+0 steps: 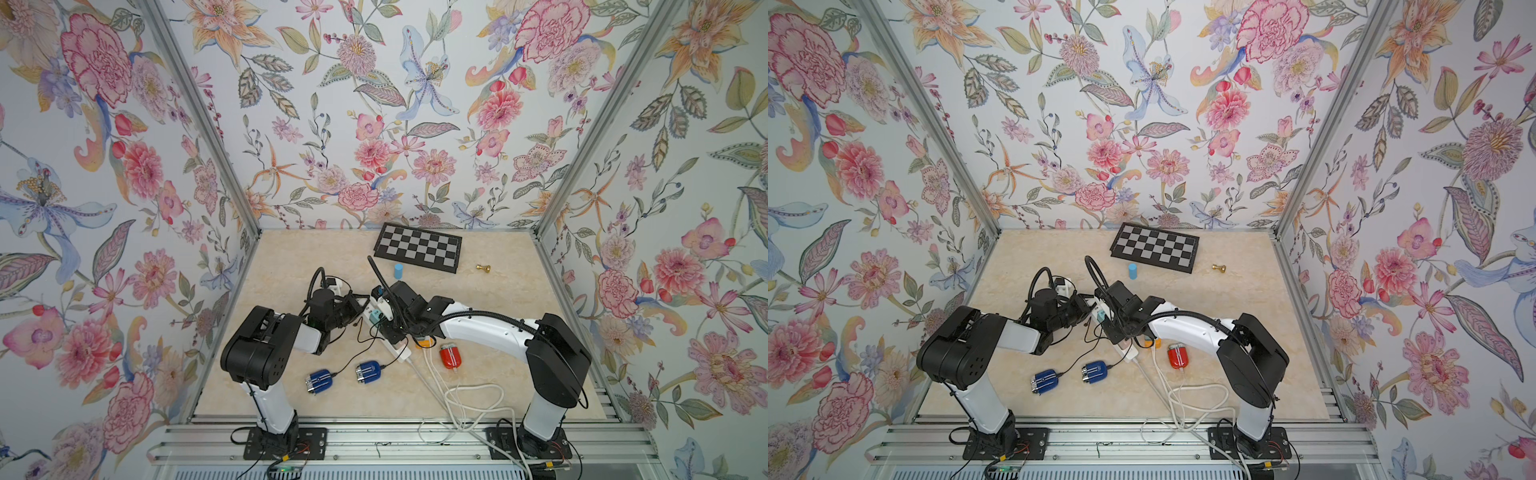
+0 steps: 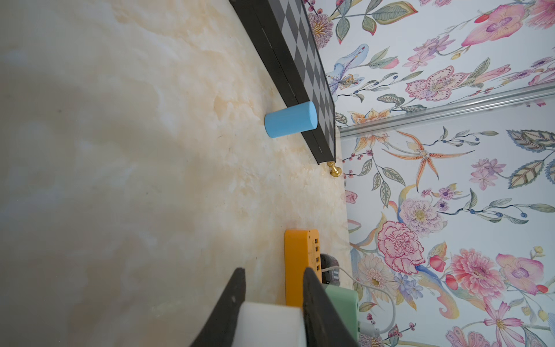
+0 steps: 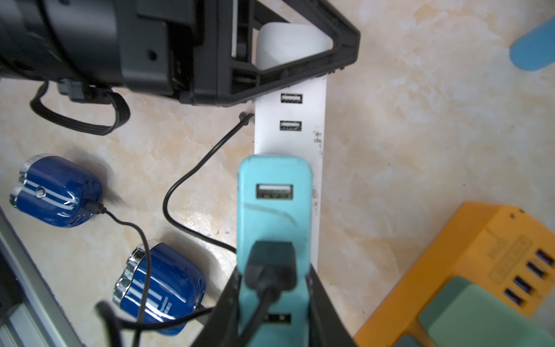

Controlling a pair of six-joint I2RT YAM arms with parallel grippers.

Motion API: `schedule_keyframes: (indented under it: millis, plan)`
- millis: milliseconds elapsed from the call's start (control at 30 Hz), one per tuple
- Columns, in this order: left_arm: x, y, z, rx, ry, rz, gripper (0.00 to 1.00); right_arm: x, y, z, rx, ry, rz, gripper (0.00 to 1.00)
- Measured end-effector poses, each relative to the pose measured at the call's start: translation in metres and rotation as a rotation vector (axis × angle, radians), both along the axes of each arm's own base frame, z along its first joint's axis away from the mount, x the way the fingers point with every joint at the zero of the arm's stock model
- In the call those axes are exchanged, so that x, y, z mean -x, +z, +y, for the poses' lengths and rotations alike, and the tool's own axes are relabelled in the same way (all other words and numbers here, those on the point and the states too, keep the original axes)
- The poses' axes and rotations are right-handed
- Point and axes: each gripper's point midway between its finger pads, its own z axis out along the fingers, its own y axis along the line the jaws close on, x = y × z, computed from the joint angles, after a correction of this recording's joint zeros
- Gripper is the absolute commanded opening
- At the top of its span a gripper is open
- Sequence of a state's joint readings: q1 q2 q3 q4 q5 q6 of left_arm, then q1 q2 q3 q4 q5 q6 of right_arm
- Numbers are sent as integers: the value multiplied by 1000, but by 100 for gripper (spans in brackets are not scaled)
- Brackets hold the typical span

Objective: Unplug the electric shaver
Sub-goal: Remove the plug from the socket.

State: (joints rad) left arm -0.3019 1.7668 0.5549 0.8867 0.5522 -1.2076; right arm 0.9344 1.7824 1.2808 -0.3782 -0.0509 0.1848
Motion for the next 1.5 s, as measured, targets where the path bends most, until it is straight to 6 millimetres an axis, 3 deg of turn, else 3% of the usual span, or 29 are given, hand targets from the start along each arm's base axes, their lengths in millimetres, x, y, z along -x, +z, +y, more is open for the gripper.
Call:
schedule_keyframes:
  millis: [300,700,1100,1367,1500]
  plan:
    - [0,3,1,-45,-10,-14,0,-1,1,-2,-57,1,84,7]
    - [0,2,1,-57,-16,-18,0,4,-1,0,67,0,-73,1]
    - [-1,3,1,-57,-13,-23,0,-2,0,-6,-36,23,70,0]
    - [-1,2,1,-58,-15,-20,0,3,-2,-3,69,24,-64,0]
    - [-2,3,0,-62,-21,-24,0,0,-3,-5,55,23,-42,0]
